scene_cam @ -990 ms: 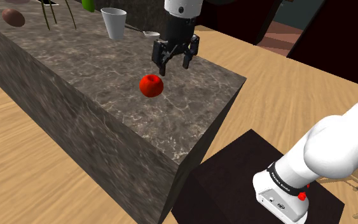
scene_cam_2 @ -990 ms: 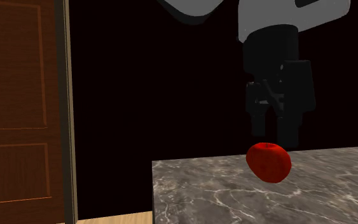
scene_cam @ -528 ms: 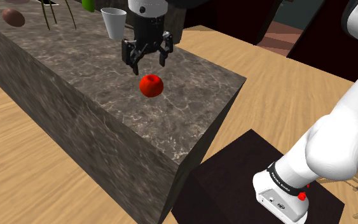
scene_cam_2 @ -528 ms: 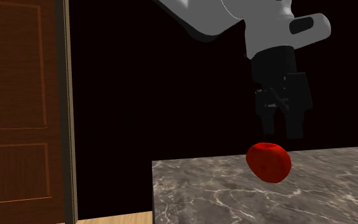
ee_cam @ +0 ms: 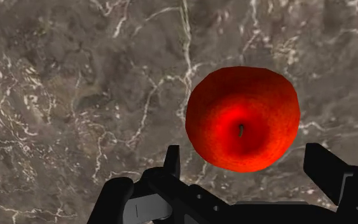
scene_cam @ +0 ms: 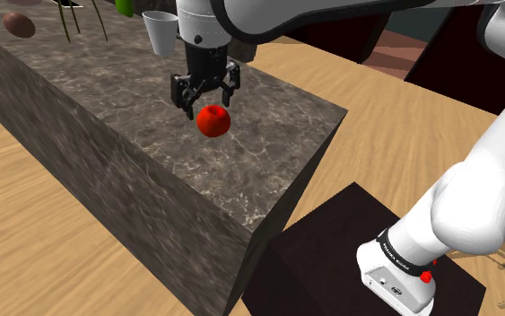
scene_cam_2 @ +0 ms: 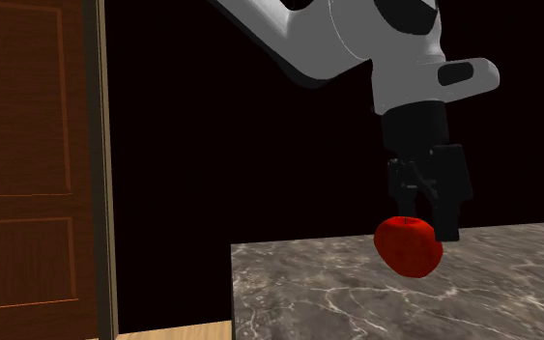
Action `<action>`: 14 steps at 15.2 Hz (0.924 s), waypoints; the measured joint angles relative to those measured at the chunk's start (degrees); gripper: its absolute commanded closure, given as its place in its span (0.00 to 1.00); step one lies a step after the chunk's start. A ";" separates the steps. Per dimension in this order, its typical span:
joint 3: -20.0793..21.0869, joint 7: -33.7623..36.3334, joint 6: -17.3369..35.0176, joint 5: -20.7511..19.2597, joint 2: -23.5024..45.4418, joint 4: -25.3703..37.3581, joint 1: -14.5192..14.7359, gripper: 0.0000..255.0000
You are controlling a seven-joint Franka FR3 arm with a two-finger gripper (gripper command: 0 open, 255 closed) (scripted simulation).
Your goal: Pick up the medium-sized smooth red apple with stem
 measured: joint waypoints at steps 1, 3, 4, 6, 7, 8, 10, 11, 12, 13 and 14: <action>0.01 0.05 0.11 -0.04 0.06 -0.05 0.02 1.00; 0.02 0.10 0.19 -0.06 0.07 -0.08 0.04 1.00; 0.02 0.10 0.22 -0.06 0.06 -0.09 0.04 1.00; 0.03 0.12 0.24 -0.07 0.07 -0.07 0.05 1.00; 0.04 0.13 0.23 -0.08 0.10 -0.04 0.06 1.00; 0.04 0.13 0.23 -0.08 0.10 -0.03 0.07 1.00; 0.05 0.12 0.28 -0.06 0.06 -0.08 0.06 1.00; 0.04 0.06 -0.12 -0.06 0.13 0.32 0.07 1.00; 0.06 -0.05 -0.69 0.02 0.04 0.79 0.08 1.00; 0.04 -0.27 -1.25 0.13 -0.13 1.22 0.03 1.00; 0.04 -0.46 -2.08 0.14 -0.06 2.12 0.03 1.00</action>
